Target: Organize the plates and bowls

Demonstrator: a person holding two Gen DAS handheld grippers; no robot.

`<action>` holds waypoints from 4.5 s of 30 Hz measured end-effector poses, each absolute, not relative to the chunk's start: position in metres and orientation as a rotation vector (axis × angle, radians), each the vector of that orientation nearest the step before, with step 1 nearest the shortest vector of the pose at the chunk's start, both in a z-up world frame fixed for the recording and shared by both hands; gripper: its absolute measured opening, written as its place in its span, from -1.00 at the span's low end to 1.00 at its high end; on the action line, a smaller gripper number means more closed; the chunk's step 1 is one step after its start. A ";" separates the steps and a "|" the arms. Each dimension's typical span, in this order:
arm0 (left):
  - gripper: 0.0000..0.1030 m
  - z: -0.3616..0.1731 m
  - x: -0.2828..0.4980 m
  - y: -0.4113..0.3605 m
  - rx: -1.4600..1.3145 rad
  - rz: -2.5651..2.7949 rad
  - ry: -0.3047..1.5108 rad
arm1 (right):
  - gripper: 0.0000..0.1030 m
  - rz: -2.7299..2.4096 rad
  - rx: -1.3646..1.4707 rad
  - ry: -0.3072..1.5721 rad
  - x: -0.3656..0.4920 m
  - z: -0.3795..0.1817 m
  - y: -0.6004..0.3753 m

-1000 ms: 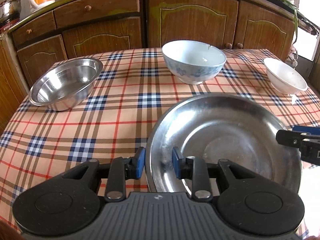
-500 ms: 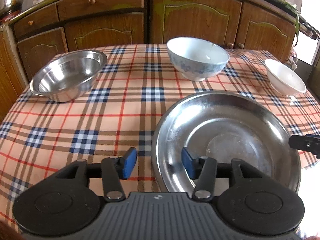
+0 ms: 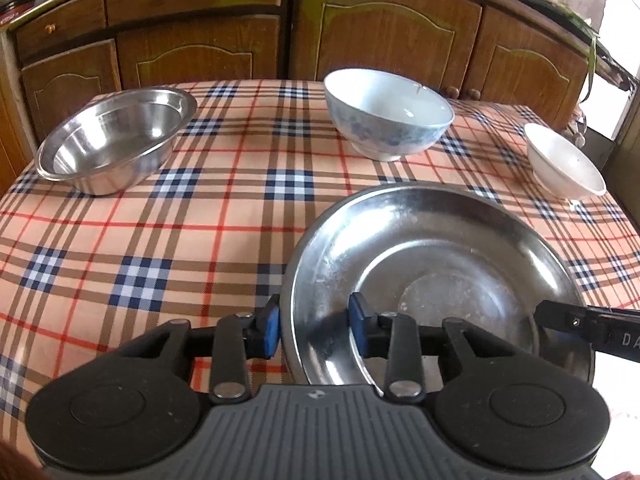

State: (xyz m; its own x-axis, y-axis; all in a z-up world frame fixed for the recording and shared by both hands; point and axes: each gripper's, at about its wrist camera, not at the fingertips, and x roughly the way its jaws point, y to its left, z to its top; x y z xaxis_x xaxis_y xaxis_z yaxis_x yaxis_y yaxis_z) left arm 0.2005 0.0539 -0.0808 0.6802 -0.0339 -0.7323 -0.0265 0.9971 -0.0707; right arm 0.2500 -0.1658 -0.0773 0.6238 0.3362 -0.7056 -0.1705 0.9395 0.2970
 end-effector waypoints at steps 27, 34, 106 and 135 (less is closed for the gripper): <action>-0.44 -0.033 0.183 0.079 -0.069 0.038 0.695 | -0.47 0.321 0.139 0.691 0.234 -0.026 -0.133; -0.44 -0.029 0.183 0.088 -0.074 0.055 0.680 | -0.47 0.333 0.117 0.660 0.235 -0.018 -0.120; -0.39 -0.067 0.198 0.082 -0.103 0.075 0.776 | -0.23 0.193 0.072 0.632 0.251 -0.059 -0.146; -0.26 0.016 0.136 0.201 -0.068 0.226 0.667 | 0.35 0.476 0.034 0.619 0.222 0.028 -0.020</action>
State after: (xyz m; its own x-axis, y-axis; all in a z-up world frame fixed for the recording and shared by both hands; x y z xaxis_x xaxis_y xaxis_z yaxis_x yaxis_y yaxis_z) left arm 0.1361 0.2006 0.0163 0.7622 0.1862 -0.6200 -0.2295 0.9733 0.0103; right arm 0.2217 -0.0204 0.0283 0.7101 0.4391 -0.5504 -0.4190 0.8918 0.1709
